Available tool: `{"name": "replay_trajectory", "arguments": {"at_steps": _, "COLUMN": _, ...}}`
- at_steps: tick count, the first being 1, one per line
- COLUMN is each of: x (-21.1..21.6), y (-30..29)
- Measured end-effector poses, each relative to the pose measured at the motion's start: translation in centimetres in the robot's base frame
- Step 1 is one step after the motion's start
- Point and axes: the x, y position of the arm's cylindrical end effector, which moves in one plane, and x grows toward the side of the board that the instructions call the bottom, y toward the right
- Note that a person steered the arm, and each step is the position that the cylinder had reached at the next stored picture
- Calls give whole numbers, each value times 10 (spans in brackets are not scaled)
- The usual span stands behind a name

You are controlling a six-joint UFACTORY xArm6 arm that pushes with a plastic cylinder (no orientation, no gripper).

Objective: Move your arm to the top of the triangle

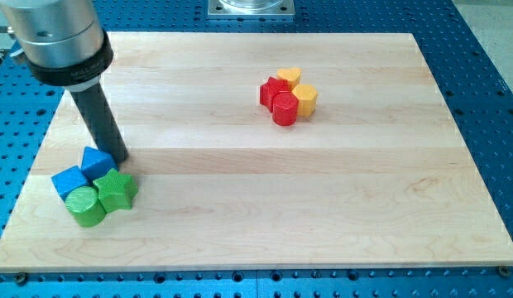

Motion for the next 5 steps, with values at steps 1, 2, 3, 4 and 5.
{"name": "replay_trajectory", "arguments": {"at_steps": 1, "x": 15, "y": 0}}
{"name": "replay_trajectory", "arguments": {"at_steps": 2, "x": 16, "y": 0}}
{"name": "replay_trajectory", "arguments": {"at_steps": 3, "x": -1, "y": -2}}
{"name": "replay_trajectory", "arguments": {"at_steps": 4, "x": -6, "y": -20}}
{"name": "replay_trajectory", "arguments": {"at_steps": 5, "x": -6, "y": -31}}
